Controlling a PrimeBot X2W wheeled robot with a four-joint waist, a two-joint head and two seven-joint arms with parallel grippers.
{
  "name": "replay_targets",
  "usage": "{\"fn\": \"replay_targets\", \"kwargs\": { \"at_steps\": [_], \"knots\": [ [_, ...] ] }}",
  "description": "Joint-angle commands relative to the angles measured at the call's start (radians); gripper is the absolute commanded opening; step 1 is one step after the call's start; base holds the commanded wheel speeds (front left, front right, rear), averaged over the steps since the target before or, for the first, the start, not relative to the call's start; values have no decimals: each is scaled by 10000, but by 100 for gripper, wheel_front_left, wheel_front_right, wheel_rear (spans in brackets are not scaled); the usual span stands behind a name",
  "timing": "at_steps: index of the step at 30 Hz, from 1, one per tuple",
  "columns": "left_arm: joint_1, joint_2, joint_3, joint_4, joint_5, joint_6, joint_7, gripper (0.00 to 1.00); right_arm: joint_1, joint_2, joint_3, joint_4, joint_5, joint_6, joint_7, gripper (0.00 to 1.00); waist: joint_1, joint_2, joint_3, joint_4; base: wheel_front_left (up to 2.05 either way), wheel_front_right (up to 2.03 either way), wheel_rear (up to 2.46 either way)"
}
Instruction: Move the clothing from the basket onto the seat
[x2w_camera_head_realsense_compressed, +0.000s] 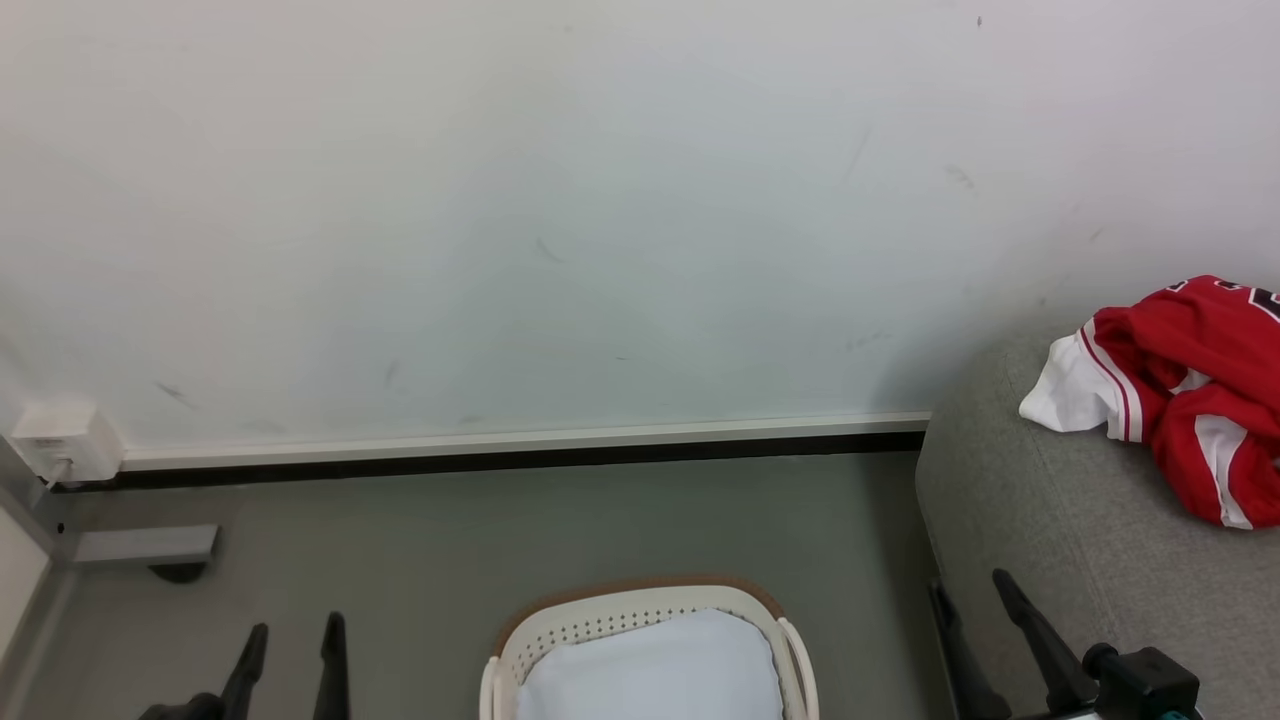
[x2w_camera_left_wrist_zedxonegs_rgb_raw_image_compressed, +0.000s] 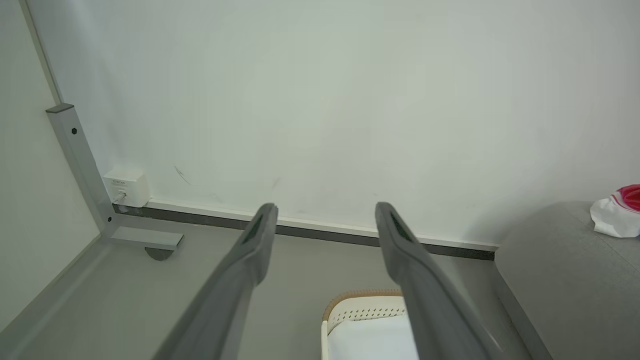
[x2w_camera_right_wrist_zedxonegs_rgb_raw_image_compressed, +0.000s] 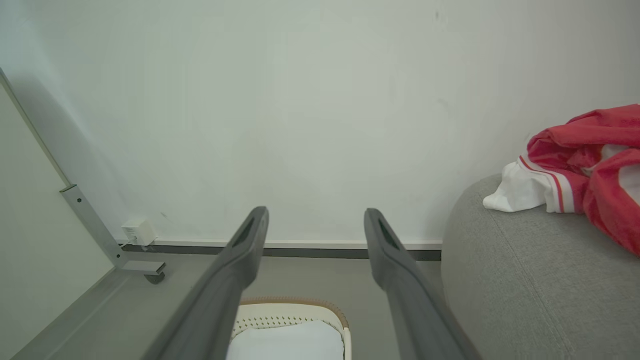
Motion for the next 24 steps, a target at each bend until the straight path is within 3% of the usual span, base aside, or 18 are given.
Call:
{"fn": "replay_targets", "kwargs": {
  "at_steps": [1, 11, 23, 24],
  "knots": [
    [114, -98, 149, 94, 228, -98, -4, 100, 38, -25, 26, 30, -110, -22, -65, 100, 0, -1, 4, 22, 0, 0, 0],
    [-64, -795, 1036, 364, 1052, -818, -5, 100, 84, 142, 35, 76, -453, -22, -68, 100, 0, -1, 78, 56, 0, 0, 0],
    [-120, -1154, 1489, 430, 1557, -1234, -5, 100, -52, 176, 59, 101, -478, -22, -70, 100, 0, -1, 94, -103, 0, 0, 0],
    [-87, -1176, 1475, 426, 1502, -1228, 0, 0, 11, 160, 61, 88, -417, 0, -34, 0, 0, -1, 94, -103, 0, 0, 0]
  ]
}}
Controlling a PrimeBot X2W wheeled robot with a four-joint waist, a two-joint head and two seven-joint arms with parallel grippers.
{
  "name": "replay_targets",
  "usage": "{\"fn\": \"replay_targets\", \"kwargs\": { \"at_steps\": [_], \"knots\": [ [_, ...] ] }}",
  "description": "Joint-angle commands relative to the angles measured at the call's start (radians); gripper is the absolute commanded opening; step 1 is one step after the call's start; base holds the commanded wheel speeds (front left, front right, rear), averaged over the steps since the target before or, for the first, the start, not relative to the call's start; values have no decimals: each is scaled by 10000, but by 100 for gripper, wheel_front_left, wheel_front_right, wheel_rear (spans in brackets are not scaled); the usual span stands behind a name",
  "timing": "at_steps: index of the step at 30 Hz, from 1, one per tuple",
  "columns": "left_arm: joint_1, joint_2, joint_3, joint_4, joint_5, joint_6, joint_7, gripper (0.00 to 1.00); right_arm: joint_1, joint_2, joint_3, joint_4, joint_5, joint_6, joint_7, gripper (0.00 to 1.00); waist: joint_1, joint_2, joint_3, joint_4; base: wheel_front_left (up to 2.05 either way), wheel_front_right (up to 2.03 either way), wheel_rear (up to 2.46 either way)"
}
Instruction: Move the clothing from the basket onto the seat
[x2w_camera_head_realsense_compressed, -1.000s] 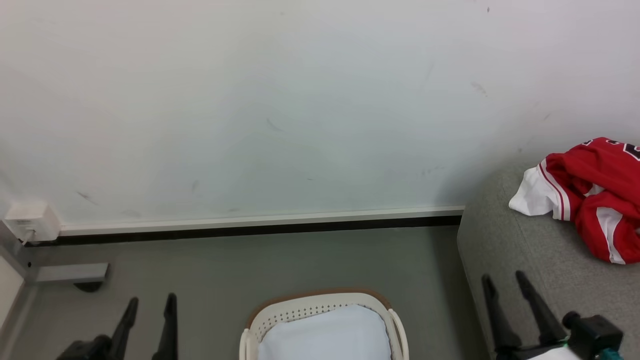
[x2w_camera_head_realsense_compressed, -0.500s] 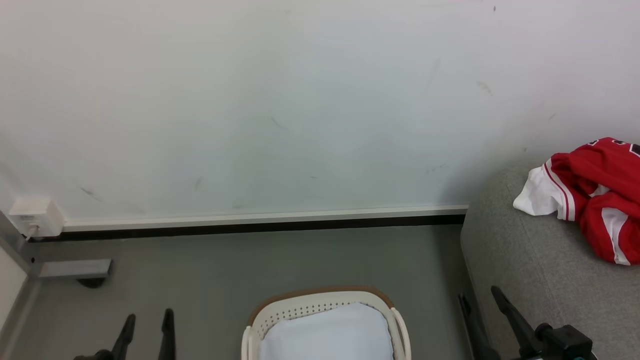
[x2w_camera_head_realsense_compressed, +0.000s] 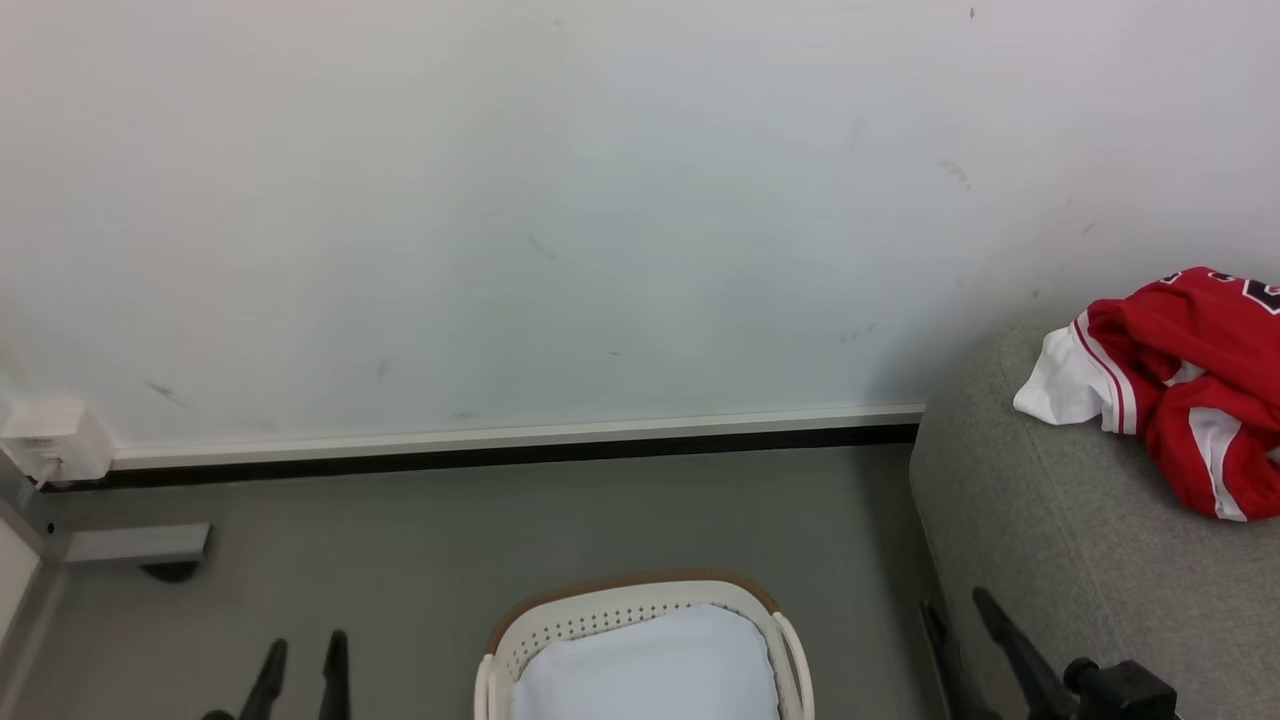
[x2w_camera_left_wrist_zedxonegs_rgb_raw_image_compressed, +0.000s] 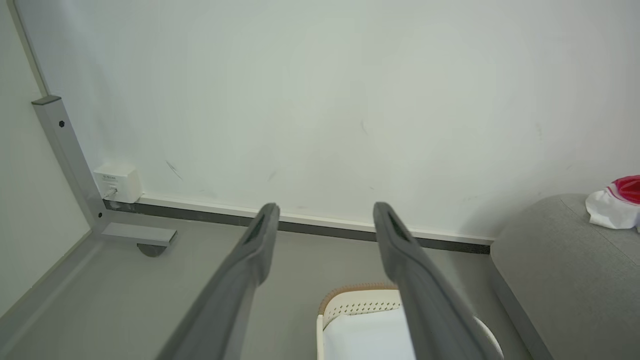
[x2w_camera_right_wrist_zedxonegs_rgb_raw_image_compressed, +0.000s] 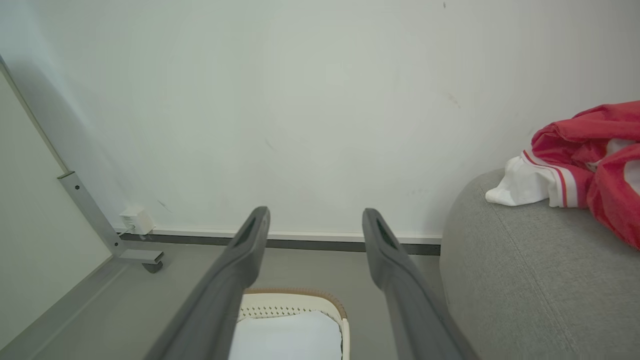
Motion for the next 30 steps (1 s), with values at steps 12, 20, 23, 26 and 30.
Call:
{"fn": "replay_targets", "kwargs": {
  "at_steps": [12, 20, 23, 26, 30],
  "knots": [
    [-329, -46, 176, 108, -1989, -41, 656, 0, -28, 58, -522, -127, 1792, -2, 498, 0, 0, 0, 39, 46, 0, 0, 0],
    [-418, -70, 133, -11, -3382, -72, 952, 0, -87, 93, -878, -213, 2999, -4, 834, 0, 0, 0, 68, 80, 0, 0, 0],
    [-465, -79, 134, -40, -3869, -82, 1068, 0, -106, 103, -1002, -245, 3422, -4, 951, 0, 0, 0, 80, 93, 0, 0, 0],
    [-511, -87, 140, -67, -4344, -89, 1187, 0, -123, 115, -1124, -276, 3834, -5, 1063, 0, 0, 0, 91, 106, 0, 0, 0],
    [-572, -98, 151, -96, -4942, -95, 1344, 0, -146, 131, -1281, -318, 4354, -5, 1209, 0, 0, 0, 106, 123, 0, 0, 0]
  ]
}}
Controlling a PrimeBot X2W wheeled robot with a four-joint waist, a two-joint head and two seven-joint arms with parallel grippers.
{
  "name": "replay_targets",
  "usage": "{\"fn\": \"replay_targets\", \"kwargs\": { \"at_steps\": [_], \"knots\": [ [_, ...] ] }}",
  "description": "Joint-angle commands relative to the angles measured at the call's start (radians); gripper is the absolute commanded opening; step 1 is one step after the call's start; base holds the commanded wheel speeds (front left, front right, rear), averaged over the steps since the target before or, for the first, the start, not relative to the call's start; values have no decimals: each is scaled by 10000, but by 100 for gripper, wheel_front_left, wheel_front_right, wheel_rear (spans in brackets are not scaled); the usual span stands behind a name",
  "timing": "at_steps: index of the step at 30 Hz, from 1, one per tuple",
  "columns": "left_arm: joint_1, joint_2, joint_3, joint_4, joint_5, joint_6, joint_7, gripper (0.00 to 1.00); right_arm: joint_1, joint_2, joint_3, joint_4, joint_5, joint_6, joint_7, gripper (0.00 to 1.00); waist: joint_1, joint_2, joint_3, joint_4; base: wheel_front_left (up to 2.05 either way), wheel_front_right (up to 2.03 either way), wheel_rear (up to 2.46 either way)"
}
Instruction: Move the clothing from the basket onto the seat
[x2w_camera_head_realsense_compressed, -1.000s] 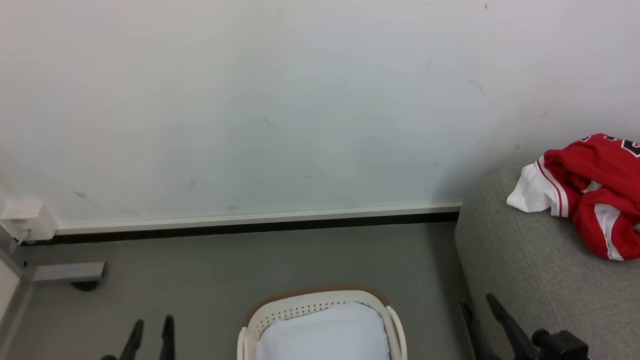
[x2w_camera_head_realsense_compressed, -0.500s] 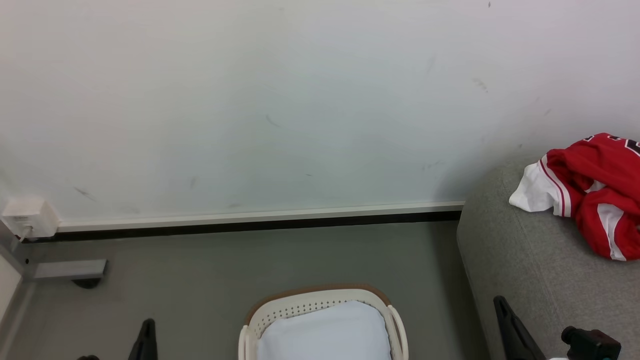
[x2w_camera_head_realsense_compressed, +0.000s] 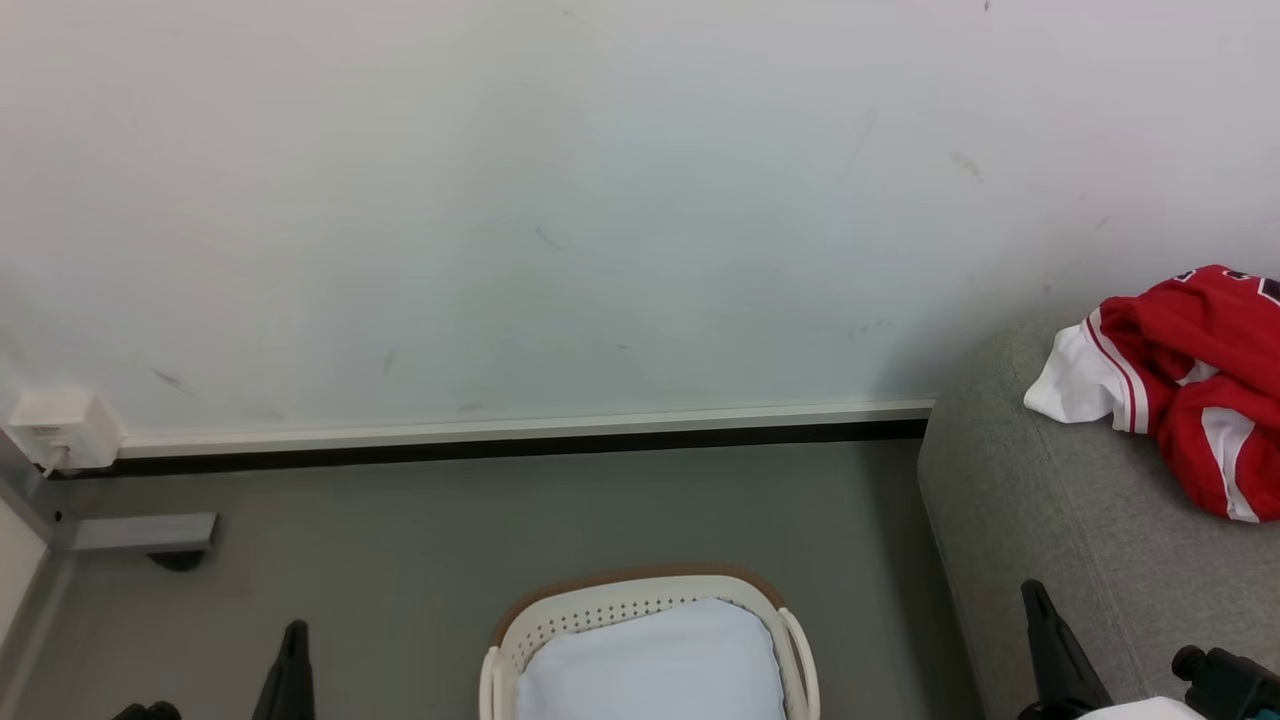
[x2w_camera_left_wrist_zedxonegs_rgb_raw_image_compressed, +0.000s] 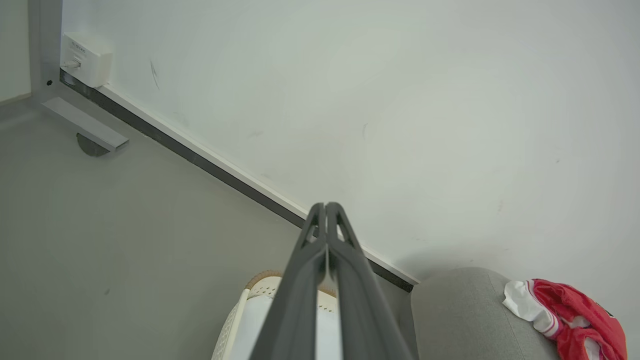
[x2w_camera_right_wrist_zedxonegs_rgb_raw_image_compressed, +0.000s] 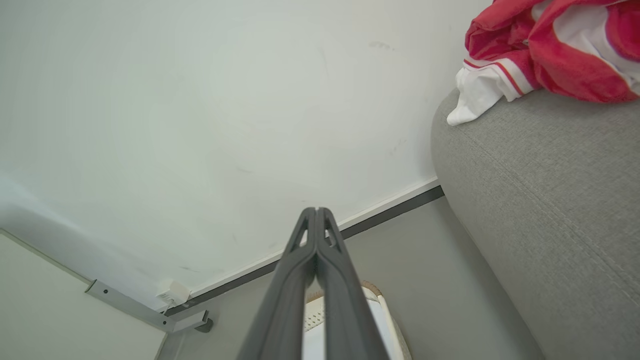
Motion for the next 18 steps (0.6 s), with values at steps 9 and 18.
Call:
{"fn": "replay_targets", "kwargs": {
  "at_steps": [9, 18],
  "knots": [
    [-381, 13, 73, -209, -1493, -71, 356, 0, -342, -7, -414, -248, 1256, -7, 316, 0, 0, -1, 33, 39, 0, 0, 0],
    [-509, -5, 105, -250, -2628, -84, 662, 0, -380, 30, -717, -325, 2261, -9, 599, 0, 0, -1, 66, 78, 0, 0, 0]
  ]
}}
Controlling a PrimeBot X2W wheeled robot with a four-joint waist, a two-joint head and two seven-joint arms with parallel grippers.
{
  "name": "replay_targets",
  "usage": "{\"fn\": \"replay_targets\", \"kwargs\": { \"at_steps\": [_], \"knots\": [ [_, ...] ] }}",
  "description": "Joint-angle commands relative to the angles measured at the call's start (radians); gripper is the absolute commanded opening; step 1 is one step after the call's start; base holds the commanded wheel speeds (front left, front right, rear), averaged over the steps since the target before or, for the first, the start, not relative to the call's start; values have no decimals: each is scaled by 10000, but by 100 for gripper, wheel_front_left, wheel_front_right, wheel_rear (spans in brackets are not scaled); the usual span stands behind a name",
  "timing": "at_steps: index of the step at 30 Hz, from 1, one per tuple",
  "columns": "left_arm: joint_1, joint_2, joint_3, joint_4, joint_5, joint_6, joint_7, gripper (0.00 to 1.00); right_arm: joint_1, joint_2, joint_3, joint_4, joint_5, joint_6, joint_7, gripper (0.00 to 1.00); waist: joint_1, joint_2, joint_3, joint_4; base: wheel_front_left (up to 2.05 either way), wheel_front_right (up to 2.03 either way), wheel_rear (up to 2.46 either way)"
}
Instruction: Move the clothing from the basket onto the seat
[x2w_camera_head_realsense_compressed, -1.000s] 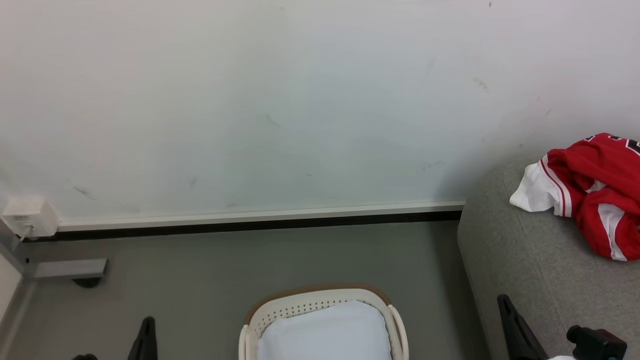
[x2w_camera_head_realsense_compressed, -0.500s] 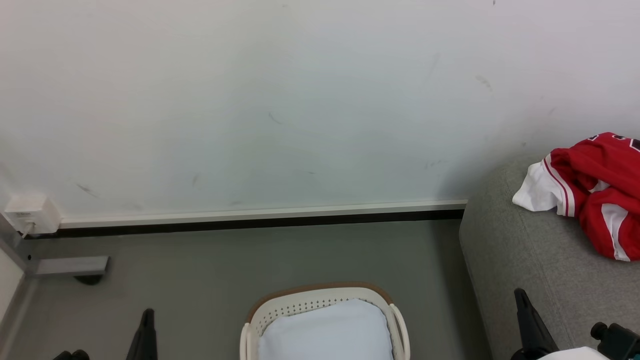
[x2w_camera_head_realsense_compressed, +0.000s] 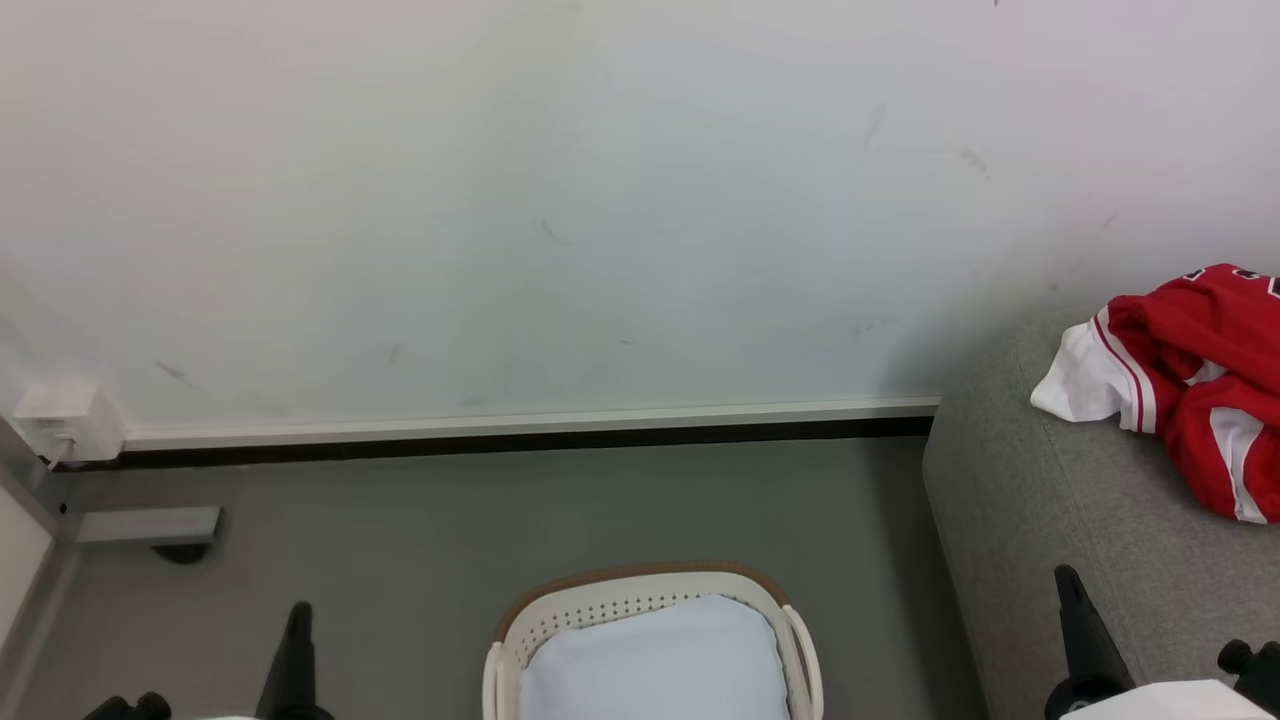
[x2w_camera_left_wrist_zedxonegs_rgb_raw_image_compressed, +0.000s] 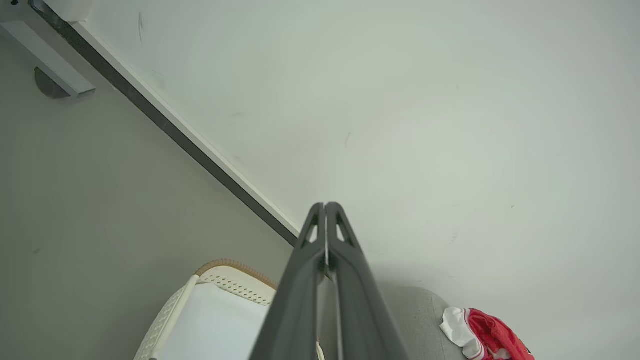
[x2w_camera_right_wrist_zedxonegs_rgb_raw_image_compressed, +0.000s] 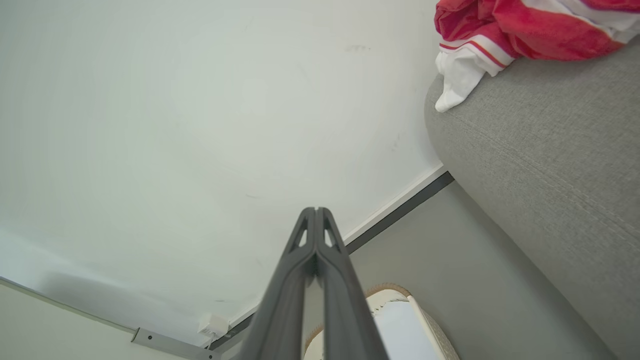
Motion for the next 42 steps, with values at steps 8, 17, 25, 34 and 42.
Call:
{"fn": "replay_targets", "kwargs": {
  "at_steps": [8, 17, 25, 34, 42],
  "knots": [
    [-331, 23, 90, -182, -1151, -60, 288, 0, -277, 7, -332, -206, 968, -10, 248, 0, 0, 0, 30, 35, 0, 0, 0],
    [-442, 7, 120, -207, -2140, -79, 550, 0, -316, 42, -587, -276, 1816, -12, 496, 0, 0, 0, 63, 74, 0, 0, 0],
    [-529, -7, 138, -225, -2918, -93, 777, 0, -328, 73, -797, -332, 2516, -14, 695, 0, 0, 0, 92, 108, 0, 0, 0],
    [-630, -22, 161, -243, -3725, -111, 985, 0, -326, 107, -1027, -382, 3233, -15, 917, 0, 0, 0, 125, 147, 0, 0, 0],
    [-693, -33, 173, -261, -4324, -125, 1156, 0, -341, 128, -1189, -420, 3760, -17, 1062, 0, 0, 0, 151, 177, 0, 0, 0]
  ]
}}
